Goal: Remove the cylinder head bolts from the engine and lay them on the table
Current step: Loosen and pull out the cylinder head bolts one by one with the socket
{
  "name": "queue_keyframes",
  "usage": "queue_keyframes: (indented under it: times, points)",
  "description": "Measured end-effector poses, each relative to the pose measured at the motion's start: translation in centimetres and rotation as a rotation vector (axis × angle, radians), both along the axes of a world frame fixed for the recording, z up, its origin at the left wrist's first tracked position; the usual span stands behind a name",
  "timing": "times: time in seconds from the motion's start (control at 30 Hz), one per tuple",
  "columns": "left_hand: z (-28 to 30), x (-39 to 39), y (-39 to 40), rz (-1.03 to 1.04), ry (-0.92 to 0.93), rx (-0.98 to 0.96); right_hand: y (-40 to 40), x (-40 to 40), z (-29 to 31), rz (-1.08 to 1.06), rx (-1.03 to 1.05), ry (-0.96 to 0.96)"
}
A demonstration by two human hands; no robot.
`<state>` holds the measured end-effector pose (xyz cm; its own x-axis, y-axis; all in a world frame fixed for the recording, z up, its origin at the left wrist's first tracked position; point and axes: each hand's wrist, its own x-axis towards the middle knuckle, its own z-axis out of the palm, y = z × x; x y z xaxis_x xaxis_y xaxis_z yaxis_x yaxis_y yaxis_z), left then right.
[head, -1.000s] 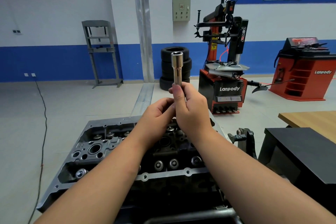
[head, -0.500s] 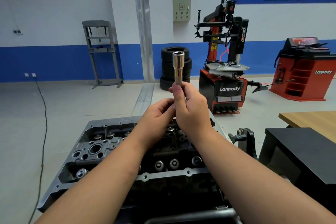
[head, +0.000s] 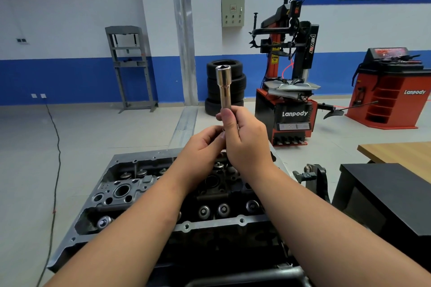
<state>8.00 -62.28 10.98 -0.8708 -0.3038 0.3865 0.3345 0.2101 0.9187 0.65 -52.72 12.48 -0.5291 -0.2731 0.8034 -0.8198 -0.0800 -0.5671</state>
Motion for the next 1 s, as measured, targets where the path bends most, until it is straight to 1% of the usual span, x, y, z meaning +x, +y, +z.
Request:
queue_keyframes:
  times: [0.1,0.2,0.3,0.37,0.47,0.53,0.63,0.77,0.87,1.0]
  points:
    - [-0.01,-0.03,0.03,0.036,0.018,-0.05,-0.01,0.11,0.06,0.034,-0.023,-0.032]
    - [0.05,-0.07,-0.05,0.047,0.034,-0.075,0.13,0.23,-0.02,0.032,-0.027,-0.01]
    - [-0.09,-0.22,-0.17,0.066,0.033,-0.036,0.13,0.2,0.03,0.006,-0.036,-0.004]
    - [-0.12,-0.24,-0.16,0.069,0.031,0.012,0.07,0.18,0.11,0.032,-0.035,-0.013]
    - [0.03,-0.07,-0.04,0.021,0.024,0.052,0.02,0.21,0.04,0.048,0.019,0.002]
    - [0.0,0.08,0.03,0.003,0.021,0.016,0.02,0.3,0.15,0.045,0.036,-0.019]
    - [0.02,0.12,0.12,0.045,0.023,-0.055,0.01,0.4,0.31,0.064,0.012,-0.049]
    - [0.17,0.02,0.12,0.044,0.042,-0.076,0.16,0.4,0.1,0.06,-0.022,-0.033]
    - [0.06,-0.11,0.01,0.049,0.046,-0.031,0.12,0.29,0.09,0.035,-0.041,-0.013]
    - [-0.02,-0.24,-0.04,0.059,0.039,0.027,0.03,0.13,0.06,0.071,-0.025,-0.027]
